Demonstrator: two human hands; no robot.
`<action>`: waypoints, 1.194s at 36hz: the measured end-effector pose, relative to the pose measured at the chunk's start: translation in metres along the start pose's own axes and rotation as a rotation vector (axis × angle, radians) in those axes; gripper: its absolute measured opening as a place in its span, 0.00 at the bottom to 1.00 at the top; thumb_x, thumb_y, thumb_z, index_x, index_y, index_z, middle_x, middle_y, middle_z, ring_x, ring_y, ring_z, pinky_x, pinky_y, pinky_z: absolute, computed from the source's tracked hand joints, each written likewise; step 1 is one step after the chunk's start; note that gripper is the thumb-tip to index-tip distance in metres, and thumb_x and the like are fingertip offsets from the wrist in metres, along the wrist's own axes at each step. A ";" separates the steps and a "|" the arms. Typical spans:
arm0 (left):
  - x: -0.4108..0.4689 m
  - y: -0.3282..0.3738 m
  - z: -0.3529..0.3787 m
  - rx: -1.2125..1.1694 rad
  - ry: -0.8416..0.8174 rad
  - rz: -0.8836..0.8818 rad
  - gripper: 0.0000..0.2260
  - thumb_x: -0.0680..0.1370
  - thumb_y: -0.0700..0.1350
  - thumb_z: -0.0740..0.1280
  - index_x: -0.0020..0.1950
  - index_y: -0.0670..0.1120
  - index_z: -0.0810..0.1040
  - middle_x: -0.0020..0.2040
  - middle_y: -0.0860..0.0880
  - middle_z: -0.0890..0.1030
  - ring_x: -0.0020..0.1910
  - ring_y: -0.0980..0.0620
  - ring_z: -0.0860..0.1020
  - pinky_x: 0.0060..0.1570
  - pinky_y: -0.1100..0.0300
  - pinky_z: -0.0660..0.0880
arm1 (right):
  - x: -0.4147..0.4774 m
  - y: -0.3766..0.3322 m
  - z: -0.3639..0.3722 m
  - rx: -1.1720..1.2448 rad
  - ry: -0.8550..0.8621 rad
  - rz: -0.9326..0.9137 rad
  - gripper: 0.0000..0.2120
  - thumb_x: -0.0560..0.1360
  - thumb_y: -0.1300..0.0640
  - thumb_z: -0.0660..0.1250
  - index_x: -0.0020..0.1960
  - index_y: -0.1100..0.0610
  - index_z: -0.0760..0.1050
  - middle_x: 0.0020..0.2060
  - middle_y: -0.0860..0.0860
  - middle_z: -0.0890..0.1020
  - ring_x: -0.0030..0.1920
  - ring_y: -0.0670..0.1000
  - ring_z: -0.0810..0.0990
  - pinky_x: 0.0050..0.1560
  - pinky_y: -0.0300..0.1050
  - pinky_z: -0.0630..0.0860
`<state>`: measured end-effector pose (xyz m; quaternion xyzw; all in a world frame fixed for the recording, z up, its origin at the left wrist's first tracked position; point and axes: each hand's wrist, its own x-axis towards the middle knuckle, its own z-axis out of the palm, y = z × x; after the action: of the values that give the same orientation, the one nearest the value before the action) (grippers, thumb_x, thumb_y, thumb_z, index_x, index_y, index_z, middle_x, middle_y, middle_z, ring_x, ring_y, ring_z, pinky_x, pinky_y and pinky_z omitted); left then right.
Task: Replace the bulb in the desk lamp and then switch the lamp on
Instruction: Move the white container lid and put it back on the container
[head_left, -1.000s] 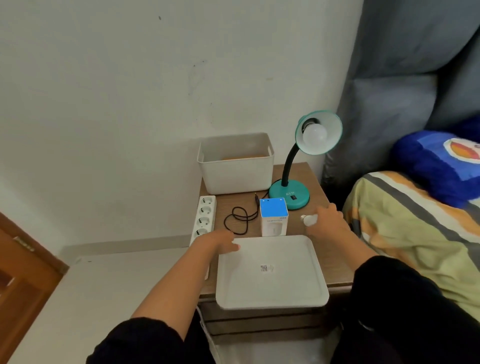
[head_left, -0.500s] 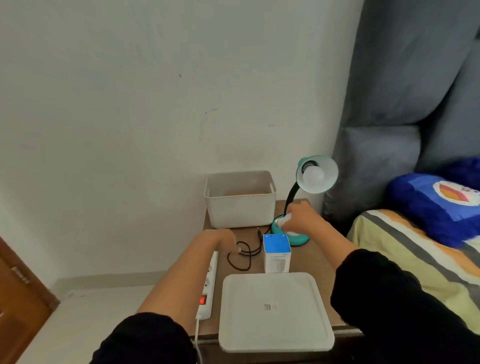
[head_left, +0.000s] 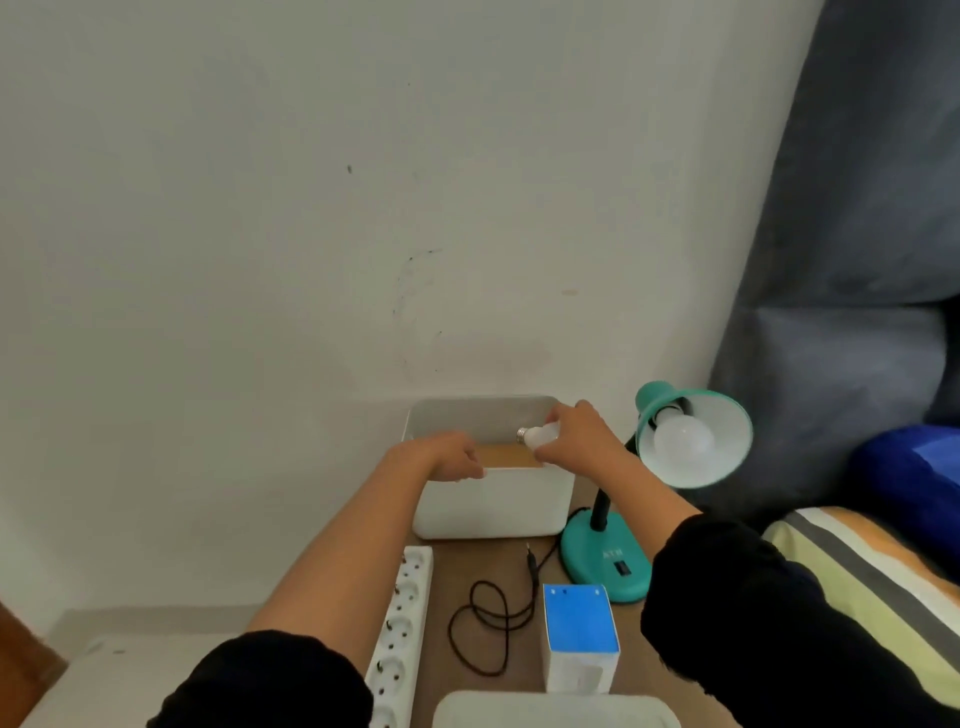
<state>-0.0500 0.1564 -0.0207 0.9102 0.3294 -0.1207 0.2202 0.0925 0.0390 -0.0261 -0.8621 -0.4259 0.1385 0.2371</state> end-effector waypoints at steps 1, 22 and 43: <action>0.009 -0.003 -0.001 -0.020 -0.001 -0.003 0.15 0.79 0.50 0.61 0.59 0.42 0.76 0.59 0.44 0.79 0.56 0.48 0.77 0.57 0.55 0.71 | 0.009 0.002 0.004 0.002 -0.011 0.001 0.24 0.69 0.52 0.68 0.62 0.58 0.69 0.58 0.57 0.68 0.57 0.58 0.72 0.55 0.50 0.75; 0.114 -0.036 0.013 -0.030 -0.040 -0.050 0.14 0.78 0.48 0.63 0.59 0.42 0.77 0.56 0.43 0.80 0.51 0.49 0.76 0.53 0.57 0.71 | 0.108 0.020 0.072 -0.071 -0.151 0.068 0.24 0.74 0.42 0.63 0.62 0.57 0.68 0.63 0.58 0.68 0.60 0.59 0.72 0.50 0.46 0.70; 0.004 0.004 -0.031 0.045 0.092 -0.022 0.15 0.78 0.51 0.62 0.60 0.44 0.75 0.60 0.45 0.76 0.57 0.47 0.74 0.57 0.55 0.70 | 0.005 -0.020 -0.020 -0.083 -0.084 0.011 0.15 0.75 0.59 0.62 0.60 0.63 0.72 0.59 0.58 0.76 0.47 0.51 0.72 0.50 0.44 0.73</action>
<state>-0.0419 0.1703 0.0061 0.9159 0.3462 -0.0885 0.1830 0.0905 0.0479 0.0014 -0.8669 -0.4362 0.1583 0.1822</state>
